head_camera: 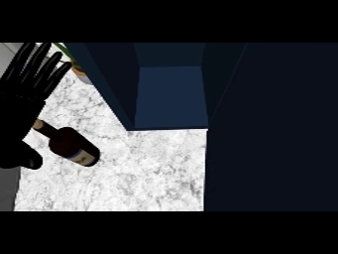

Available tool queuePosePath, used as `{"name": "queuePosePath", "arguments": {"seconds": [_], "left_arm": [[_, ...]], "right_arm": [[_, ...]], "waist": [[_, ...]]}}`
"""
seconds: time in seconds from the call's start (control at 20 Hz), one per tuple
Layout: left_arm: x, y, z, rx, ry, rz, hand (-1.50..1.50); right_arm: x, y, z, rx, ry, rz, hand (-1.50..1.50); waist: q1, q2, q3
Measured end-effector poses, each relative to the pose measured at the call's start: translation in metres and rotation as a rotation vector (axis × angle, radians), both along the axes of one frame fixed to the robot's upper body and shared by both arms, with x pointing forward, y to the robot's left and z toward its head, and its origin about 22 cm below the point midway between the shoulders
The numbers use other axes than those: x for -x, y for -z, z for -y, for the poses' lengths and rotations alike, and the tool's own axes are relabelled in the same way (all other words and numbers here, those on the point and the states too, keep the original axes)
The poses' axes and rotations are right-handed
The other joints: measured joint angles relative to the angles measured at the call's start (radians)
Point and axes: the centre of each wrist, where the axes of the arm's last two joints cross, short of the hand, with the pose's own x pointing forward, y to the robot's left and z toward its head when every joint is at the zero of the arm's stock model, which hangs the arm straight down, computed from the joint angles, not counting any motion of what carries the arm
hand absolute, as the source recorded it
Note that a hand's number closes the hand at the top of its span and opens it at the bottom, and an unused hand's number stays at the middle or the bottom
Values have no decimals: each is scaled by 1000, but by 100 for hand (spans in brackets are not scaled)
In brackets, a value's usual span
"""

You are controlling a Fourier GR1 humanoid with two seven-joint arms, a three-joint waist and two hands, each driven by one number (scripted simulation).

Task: Pick up the wine, place it into the cabinet and close the cabinet

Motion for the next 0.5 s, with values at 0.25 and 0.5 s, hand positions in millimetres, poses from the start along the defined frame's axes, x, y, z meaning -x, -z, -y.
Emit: {"name": "queuePosePath", "arguments": {"seconds": [0.25,0.5], "left_arm": [[-23,-21,-12,47,67,-84,-150],[-31,-28,-21,59,86,-101,-150]], "right_arm": [[17,-9,5,-13,-18,-24,-150],[20,-21,7,-15,-19,-32,-150]], "waist": [[14,-3,0],[23,-3,0]]}}
